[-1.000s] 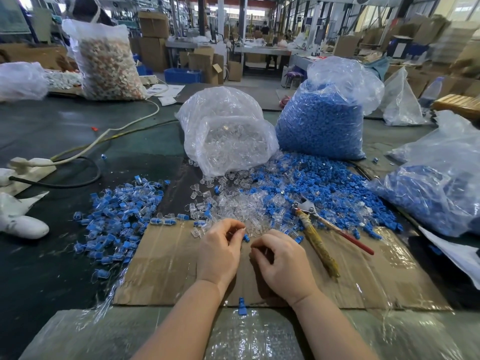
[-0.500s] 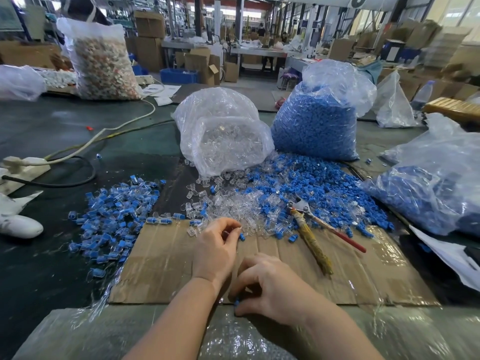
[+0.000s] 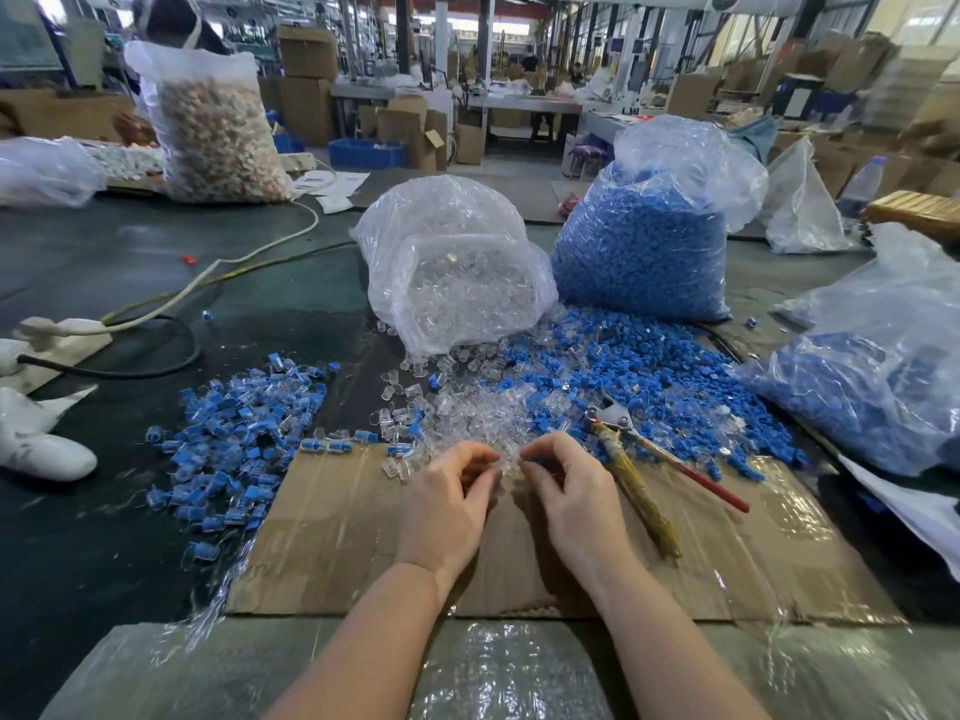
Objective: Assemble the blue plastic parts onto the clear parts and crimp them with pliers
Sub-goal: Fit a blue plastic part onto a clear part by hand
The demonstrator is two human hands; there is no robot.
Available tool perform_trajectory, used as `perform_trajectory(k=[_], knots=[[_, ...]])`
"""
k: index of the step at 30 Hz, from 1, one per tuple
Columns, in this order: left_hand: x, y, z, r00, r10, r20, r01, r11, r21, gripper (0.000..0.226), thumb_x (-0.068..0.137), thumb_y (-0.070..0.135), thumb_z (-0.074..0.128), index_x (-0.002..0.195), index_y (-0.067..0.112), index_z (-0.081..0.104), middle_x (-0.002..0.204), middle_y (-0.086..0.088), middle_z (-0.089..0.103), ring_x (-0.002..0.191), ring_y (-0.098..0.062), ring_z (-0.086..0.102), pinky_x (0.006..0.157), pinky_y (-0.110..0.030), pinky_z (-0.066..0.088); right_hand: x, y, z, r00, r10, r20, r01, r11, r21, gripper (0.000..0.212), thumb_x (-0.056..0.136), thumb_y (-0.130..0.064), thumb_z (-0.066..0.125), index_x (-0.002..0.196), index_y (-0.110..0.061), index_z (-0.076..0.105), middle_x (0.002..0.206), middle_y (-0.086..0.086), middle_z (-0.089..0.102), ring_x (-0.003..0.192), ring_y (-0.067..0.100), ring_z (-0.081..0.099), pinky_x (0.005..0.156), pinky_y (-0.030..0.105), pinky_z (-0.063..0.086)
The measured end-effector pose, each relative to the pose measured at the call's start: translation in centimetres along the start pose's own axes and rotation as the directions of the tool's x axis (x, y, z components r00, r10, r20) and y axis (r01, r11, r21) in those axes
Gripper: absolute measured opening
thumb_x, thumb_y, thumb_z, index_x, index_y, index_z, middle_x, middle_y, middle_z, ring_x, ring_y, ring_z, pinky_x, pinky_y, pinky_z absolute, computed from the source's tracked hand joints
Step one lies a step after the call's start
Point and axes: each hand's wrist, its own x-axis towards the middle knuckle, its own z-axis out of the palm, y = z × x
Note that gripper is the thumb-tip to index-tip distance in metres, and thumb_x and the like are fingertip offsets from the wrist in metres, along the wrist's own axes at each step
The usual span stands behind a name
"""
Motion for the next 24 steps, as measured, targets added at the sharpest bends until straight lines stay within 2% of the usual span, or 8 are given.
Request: perform_trajectory(k=[4, 7, 9, 11, 13, 15, 20, 24], knots=[[0.1, -0.2, 0.0, 0.999, 0.011, 0.030, -0.012, 0.999, 0.033, 0.017, 0.086, 0.012, 0.063, 0.092, 0.028, 0.066, 0.083, 0.015, 0.064, 0.077, 0.008, 0.058, 0.069, -0.002, 0.042, -0.3, 0.8, 0.4, 0.982, -0.104, -0.157, 0.094, 0.993, -0.066, 0.011, 0.083, -0.007, 0.067, 0.081, -0.017, 0.065, 0.089, -0.005, 0.056, 0.089, 0.011, 0.050, 0.080, 0.018, 0.039], [0.1, -0.2, 0.0, 0.999, 0.001, 0.045, -0.002, 0.999, 0.034, 0.018, 0.087, 0.013, 0.063, 0.095, 0.028, 0.065, 0.081, 0.017, 0.062, 0.074, 0.008, 0.057, 0.068, -0.002, 0.042, -0.4, 1.0, 0.4, 0.975, -0.086, -0.203, 0.096, 0.995, 0.035, 0.022, 0.079, -0.002, 0.070, 0.076, -0.022, 0.063, 0.080, -0.008, 0.059, 0.078, 0.005, 0.055, 0.072, 0.015, 0.043], [0.1, -0.1, 0.0, 0.998, -0.019, 0.059, 0.018, 1.000, 0.005, 0.021, 0.086, 0.012, 0.064, 0.091, 0.032, 0.060, 0.077, 0.018, 0.062, 0.073, 0.009, 0.058, 0.067, -0.003, 0.042, -0.4, 1.1, 0.5, 0.977, -0.061, -0.204, 0.080, 0.993, 0.084, 0.027, 0.079, -0.002, 0.070, 0.073, -0.027, 0.061, 0.071, -0.008, 0.063, 0.070, 0.003, 0.058, 0.068, 0.016, 0.046], [0.1, -0.1, 0.1, 0.997, -0.038, 0.068, 0.038, 0.999, -0.004, 0.023, 0.086, 0.012, 0.064, 0.084, 0.034, 0.058, 0.076, 0.017, 0.063, 0.072, 0.005, 0.059, 0.067, -0.004, 0.043, -0.4, 1.2, 0.6, 0.981, -0.013, -0.195, 0.040, 0.990, 0.135, 0.029, 0.080, -0.002, 0.069, 0.071, -0.029, 0.060, 0.067, -0.007, 0.065, 0.067, 0.005, 0.060, 0.069, 0.025, 0.051], [0.2, -0.2, 0.1, 0.997, -0.044, 0.070, 0.043, 0.999, 0.014, 0.025, 0.086, 0.013, 0.063, 0.079, 0.036, 0.056, 0.074, 0.015, 0.063, 0.071, 0.004, 0.058, 0.065, -0.004, 0.041, -0.4, 1.3, 0.6, 0.985, 0.032, -0.170, 0.001, 0.982, 0.187, 0.023, 0.081, -0.004, 0.069, 0.072, -0.024, 0.063, 0.069, -0.003, 0.067, 0.070, 0.014, 0.064, 0.071, 0.039, 0.054], [0.3, -0.2, 0.1, 0.996, -0.050, 0.068, 0.048, 0.998, 0.031, 0.024, 0.087, 0.015, 0.062, 0.075, 0.035, 0.054, 0.071, 0.013, 0.063, 0.069, 0.005, 0.057, 0.063, -0.004, 0.040, -0.4, 1.3, 0.5, 0.986, 0.049, -0.157, -0.015, 0.978, 0.206, 0.017, 0.080, -0.004, 0.069, 0.074, -0.019, 0.065, 0.070, -0.001, 0.068, 0.070, 0.019, 0.064, 0.072, 0.044, 0.054], [0.2, -0.2, 0.1, 0.992, -0.073, 0.103, 0.074, 0.997, -0.013, 0.020, 0.088, 0.013, 0.060, 0.077, 0.029, 0.056, 0.072, 0.008, 0.068, 0.070, 0.001, 0.062, 0.067, -0.012, 0.047, -0.4, 1.1, 0.7, 0.992, 0.050, -0.119, -0.030, 0.985, 0.171, 0.013, 0.079, -0.010, 0.072, 0.072, -0.019, 0.065, 0.065, -0.003, 0.066, 0.065, 0.012, 0.063, 0.067, 0.034, 0.053], [0.1, 0.0, 0.0, 0.986, -0.100, 0.131, 0.111, 0.991, -0.075, 0.021, 0.088, 0.010, 0.060, 0.080, 0.029, 0.057, 0.075, 0.007, 0.068, 0.074, -0.005, 0.065, 0.072, -0.019, 0.051, -0.6, 1.4, 0.8, 0.992, 0.006, -0.123, -0.005, 1.000, 0.008, 0.015, 0.082, -0.019, 0.070, 0.073, -0.025, 0.060, 0.067, -0.010, 0.063, 0.068, 0.005, 0.058, 0.068, 0.027, 0.048]])
